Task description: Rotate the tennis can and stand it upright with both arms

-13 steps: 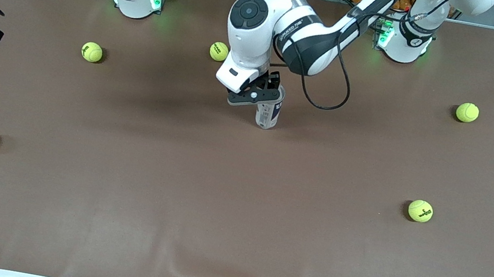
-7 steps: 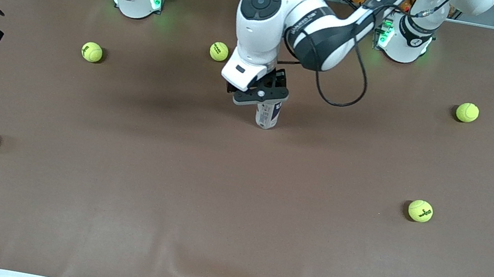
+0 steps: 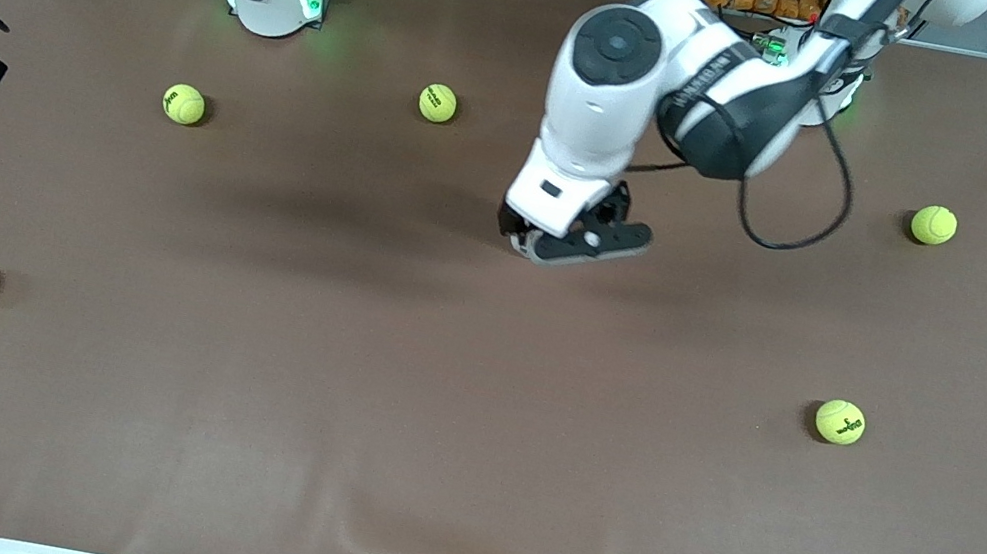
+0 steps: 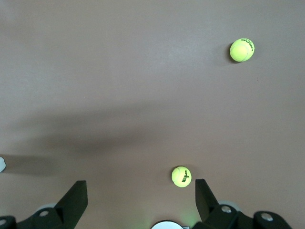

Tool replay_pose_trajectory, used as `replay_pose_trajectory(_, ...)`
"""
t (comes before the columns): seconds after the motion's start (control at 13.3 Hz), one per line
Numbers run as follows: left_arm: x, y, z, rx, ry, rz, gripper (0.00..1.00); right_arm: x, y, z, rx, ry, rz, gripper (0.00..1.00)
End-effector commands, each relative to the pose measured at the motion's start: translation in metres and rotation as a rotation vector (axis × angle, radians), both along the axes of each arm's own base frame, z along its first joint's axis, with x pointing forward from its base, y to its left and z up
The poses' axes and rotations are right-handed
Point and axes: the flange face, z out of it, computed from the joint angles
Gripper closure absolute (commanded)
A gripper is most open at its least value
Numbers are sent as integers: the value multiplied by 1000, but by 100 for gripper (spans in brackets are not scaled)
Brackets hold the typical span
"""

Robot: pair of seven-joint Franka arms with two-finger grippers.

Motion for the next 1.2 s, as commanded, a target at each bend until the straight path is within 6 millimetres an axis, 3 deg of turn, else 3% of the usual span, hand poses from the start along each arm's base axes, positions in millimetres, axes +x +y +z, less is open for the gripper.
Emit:
replay_pose_trajectory(0.0,22,43,22,-35,13,-21,0,-4,3,6,13,-5,-12,0)
replay_pose_trajectory(0.3,53,122,50,-69,46,-57,0,-4,3,6,13,-4,-12,0)
replay_pose_trajectory(0.53,62,178,79,-11,18,-132,0,-4,4,6,13,-5,-10,0)
replay_pose_trajectory(0.83,44,223,136,57,-25,-142,0,-4,3,6,13,-5,-12,0)
replay_pose_trajectory(1.13,8,276,191,101,-4,-210,0,-3,4,5,14,-2,-9,0)
